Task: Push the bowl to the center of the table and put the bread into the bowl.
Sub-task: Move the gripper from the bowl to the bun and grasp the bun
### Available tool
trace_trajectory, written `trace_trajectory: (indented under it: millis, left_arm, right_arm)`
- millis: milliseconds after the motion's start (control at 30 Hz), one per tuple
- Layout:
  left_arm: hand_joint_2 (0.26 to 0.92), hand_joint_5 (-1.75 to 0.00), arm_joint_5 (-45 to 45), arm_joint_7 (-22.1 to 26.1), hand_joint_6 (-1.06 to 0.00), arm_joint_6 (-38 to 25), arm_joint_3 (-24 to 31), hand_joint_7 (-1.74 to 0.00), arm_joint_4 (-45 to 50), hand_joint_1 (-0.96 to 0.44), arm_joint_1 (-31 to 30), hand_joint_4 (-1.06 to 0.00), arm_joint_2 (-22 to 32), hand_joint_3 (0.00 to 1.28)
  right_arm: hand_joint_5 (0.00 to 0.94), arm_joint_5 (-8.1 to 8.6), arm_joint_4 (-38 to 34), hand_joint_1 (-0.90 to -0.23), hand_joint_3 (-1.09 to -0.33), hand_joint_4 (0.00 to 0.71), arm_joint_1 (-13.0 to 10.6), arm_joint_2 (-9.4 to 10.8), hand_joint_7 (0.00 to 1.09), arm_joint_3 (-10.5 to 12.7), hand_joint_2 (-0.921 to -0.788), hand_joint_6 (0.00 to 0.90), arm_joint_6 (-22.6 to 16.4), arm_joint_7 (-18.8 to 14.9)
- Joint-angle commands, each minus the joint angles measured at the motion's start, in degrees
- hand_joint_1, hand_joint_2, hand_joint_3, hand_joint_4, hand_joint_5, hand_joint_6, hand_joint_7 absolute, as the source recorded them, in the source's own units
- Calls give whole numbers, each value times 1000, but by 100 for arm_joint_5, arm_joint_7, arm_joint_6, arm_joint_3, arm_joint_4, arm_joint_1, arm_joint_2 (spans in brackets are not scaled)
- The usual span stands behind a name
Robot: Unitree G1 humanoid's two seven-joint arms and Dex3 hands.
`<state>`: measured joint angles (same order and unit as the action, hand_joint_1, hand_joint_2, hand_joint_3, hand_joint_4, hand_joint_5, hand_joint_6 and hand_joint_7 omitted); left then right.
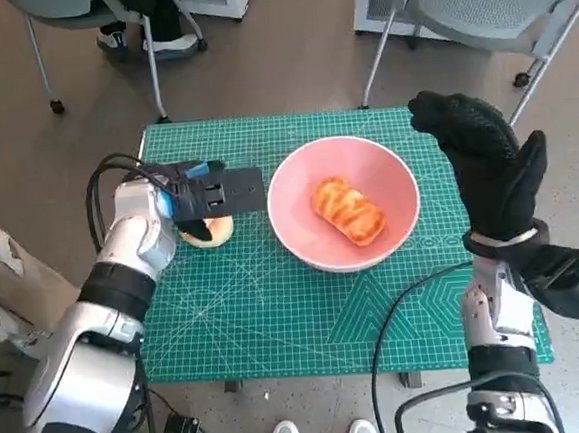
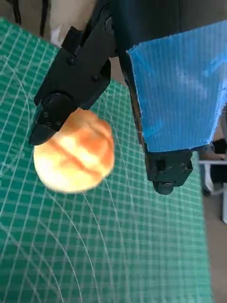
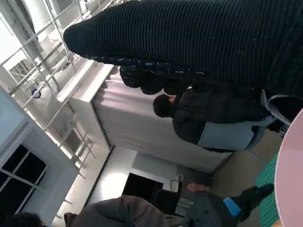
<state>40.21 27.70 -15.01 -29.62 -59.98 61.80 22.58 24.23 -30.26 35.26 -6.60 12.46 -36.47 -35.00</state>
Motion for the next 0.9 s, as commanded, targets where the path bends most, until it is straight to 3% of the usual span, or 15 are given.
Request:
trace_trajectory:
  millis: [33,767,900]
  left_arm:
    - [669,1,22,-78,-121,17,-68,0,-371,-218,291,1,-148,5]
    - [680,1,110,-330,-126,553,-390,-3,-1272,-214,361,1,-383,7]
    - [686,-30,94,-358,-148,610,-418,-12,-1362,-209,355,-67,-398,10]
  right_arm:
    - [5,-63,-3,-624,-747,235,-136,-23,558,2,-921,54,70,60]
    - [5,-99,78,-639,-740,239,-205,-15,548,-17,-921,61,46,136]
    - [4,-100,100,-638,-740,239,-220,-10,546,-22,-921,62,46,139]
